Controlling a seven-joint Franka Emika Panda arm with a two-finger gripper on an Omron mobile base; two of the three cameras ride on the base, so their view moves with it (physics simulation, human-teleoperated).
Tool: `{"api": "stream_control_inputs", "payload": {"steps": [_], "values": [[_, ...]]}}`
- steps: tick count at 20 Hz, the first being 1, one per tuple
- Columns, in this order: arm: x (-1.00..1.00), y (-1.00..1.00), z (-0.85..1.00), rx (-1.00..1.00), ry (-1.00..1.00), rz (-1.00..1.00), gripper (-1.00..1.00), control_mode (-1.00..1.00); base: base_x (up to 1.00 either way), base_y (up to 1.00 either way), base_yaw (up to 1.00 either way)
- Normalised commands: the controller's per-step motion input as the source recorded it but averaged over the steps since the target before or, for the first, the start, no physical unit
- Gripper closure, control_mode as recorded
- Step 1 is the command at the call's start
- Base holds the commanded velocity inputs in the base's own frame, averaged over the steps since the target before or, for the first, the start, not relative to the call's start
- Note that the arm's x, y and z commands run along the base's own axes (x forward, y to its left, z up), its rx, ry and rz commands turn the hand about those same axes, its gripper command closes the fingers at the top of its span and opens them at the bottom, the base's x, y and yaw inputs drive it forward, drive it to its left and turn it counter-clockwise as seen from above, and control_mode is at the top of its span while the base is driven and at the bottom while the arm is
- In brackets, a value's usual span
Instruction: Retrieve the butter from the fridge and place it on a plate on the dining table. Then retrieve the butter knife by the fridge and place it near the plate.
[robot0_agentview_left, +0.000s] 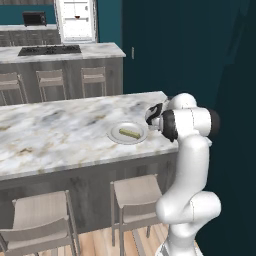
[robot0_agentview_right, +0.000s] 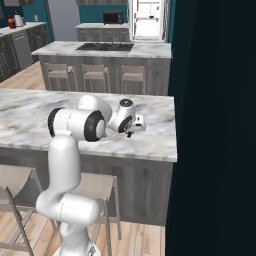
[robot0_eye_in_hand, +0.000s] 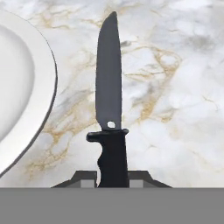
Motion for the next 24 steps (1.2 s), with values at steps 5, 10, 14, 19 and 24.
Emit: {"api": "stream_control_inputs", "payload": {"steps": [5,10,14,19,24], "values": [[0.25,0.00,-0.26,0.00,0.00,0.00,1.00,-1.00,0.00,0.00,0.00],[0.26,0.00,-0.24,0.00,0.00,0.00,1.00,-1.00,0.00,0.00,0.00],[0.11,0.00,-0.08,0.00,0.00,0.00,1.00,-1.00,0.00,0.00,0.00],[0.09,0.00,-0.05,0.00,0.00,0.00,1.00,-1.00,0.00,0.00,0.00],[0.08,0.00,-0.06,0.01,0.00,0.00,-1.00,-1.00,0.00,0.00,0.00]]}}
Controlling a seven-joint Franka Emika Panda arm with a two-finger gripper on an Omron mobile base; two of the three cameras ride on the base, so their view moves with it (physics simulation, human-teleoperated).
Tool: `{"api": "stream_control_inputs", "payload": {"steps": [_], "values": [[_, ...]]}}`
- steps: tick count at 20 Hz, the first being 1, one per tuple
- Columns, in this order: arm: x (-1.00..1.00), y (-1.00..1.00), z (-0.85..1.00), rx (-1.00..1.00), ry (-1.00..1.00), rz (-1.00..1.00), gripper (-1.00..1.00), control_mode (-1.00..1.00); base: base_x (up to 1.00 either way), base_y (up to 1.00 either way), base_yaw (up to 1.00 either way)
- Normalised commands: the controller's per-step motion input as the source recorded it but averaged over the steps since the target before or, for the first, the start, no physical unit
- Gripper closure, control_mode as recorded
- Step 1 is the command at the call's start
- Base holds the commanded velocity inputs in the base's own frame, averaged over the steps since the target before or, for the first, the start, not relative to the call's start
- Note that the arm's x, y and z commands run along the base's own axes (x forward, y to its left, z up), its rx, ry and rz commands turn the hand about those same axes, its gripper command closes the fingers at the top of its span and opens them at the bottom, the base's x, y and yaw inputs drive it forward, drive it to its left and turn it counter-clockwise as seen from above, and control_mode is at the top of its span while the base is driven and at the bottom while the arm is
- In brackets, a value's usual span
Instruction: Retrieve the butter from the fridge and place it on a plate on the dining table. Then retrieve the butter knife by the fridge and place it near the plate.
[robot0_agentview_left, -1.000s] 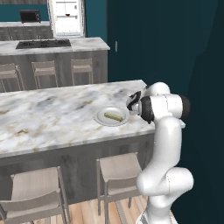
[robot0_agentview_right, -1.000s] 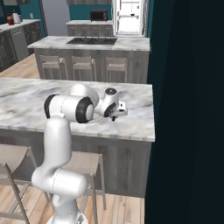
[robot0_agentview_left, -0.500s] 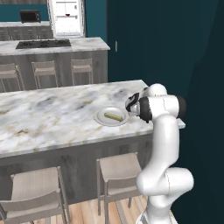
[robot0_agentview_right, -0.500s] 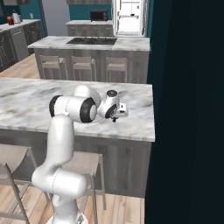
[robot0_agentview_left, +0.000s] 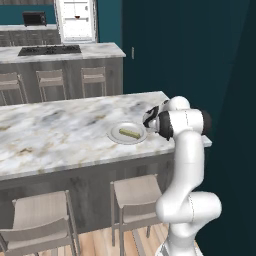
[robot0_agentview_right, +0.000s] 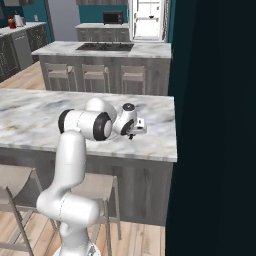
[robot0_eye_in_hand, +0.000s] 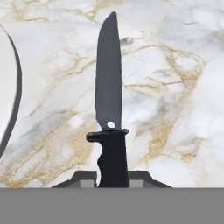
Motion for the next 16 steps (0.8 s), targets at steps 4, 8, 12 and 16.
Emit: {"api": "stream_control_inputs", "payload": {"steps": [4,8,12,16], "values": [[0.02,0.00,0.00,0.00,0.00,0.00,-1.00,-1.00,0.00,0.00,0.00],[0.00,0.00,0.00,0.00,0.00,0.00,-1.00,-1.00,0.00,0.00,0.00],[0.00,0.00,0.00,0.00,0.00,0.00,-1.00,-1.00,0.00,0.00,0.00],[0.00,0.00,0.01,0.00,0.00,0.00,-1.00,-1.00,0.00,0.00,0.00]]}}
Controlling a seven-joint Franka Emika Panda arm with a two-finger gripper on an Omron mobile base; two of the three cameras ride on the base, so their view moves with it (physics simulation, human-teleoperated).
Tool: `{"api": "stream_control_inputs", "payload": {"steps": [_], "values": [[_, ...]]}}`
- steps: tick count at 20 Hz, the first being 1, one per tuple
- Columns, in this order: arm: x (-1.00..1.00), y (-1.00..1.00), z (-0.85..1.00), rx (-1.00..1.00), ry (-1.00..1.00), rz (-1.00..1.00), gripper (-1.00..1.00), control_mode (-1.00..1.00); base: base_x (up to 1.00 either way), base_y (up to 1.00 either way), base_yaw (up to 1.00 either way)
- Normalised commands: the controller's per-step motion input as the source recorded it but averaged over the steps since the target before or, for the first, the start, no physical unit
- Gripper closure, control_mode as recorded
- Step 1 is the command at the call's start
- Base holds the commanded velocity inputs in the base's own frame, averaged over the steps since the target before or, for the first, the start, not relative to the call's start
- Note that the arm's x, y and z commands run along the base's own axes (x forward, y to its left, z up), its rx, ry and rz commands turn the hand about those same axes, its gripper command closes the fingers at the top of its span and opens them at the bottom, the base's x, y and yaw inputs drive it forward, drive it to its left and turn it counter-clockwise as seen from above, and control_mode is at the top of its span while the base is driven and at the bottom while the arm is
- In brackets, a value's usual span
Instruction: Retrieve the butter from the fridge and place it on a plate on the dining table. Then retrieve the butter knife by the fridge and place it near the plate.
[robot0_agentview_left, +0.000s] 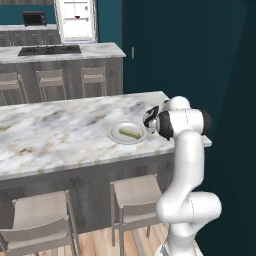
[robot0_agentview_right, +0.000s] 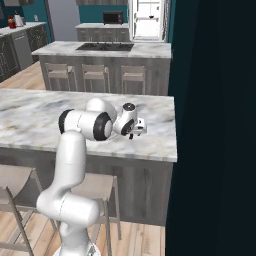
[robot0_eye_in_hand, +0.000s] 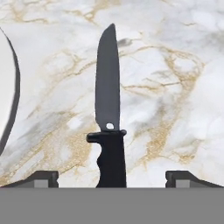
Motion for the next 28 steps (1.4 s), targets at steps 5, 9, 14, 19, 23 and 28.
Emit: {"api": "stream_control_inputs", "payload": {"steps": [5,9,14,19,23,28], "values": [[-0.03,-0.01,0.18,0.00,0.00,0.00,-1.00,-1.00,0.00,0.00,0.00],[-0.21,-0.01,0.44,0.00,0.00,0.00,-1.00,-1.00,0.00,0.00,0.00],[-0.35,0.00,0.82,0.00,-0.01,0.00,-1.00,-1.00,0.00,0.00,0.00],[-0.45,0.17,1.00,0.00,-0.04,-0.07,-1.00,-1.00,0.00,0.00,0.00],[-0.44,0.41,0.95,-0.01,0.05,-0.13,-1.00,-1.00,0.00,0.00,0.00],[-0.75,0.41,0.51,0.00,0.31,-0.21,-1.00,-1.00,0.00,0.00,0.00]]}}
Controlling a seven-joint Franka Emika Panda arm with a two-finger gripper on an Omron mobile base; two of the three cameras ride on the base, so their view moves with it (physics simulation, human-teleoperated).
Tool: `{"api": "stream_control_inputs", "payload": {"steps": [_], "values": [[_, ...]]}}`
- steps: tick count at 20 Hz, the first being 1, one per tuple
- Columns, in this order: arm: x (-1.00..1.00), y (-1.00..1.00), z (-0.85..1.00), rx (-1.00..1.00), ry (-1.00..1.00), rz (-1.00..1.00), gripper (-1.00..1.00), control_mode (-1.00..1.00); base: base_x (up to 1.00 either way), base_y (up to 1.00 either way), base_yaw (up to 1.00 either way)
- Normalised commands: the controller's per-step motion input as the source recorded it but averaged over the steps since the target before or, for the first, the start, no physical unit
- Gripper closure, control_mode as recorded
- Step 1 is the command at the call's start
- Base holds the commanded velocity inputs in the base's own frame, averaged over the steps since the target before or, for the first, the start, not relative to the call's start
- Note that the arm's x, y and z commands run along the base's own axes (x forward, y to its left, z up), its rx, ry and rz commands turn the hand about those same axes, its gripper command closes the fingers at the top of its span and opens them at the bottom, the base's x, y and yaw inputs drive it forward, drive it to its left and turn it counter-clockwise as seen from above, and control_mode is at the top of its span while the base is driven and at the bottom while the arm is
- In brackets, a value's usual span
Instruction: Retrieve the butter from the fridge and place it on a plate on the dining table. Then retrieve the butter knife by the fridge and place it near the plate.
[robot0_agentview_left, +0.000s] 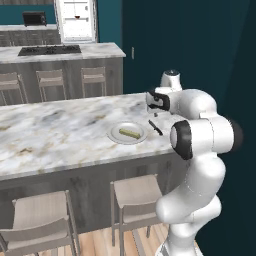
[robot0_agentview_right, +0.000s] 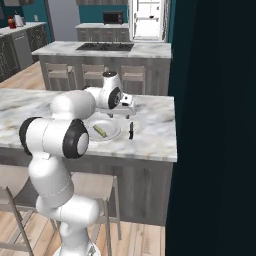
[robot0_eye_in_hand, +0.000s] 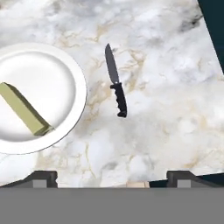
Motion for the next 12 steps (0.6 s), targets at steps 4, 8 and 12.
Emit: {"api": "stream_control_inputs", "payload": {"steps": [4,8,12], "values": [[-0.81,0.32,0.46,0.00,0.46,-0.22,-1.00,-1.00,0.00,0.00,0.00],[-1.00,0.23,0.21,0.03,0.35,-0.21,-1.00,-1.00,0.00,0.00,0.00],[-1.00,0.05,0.02,0.05,0.04,-0.14,-1.00,-1.00,0.00,0.00,0.00]]}}
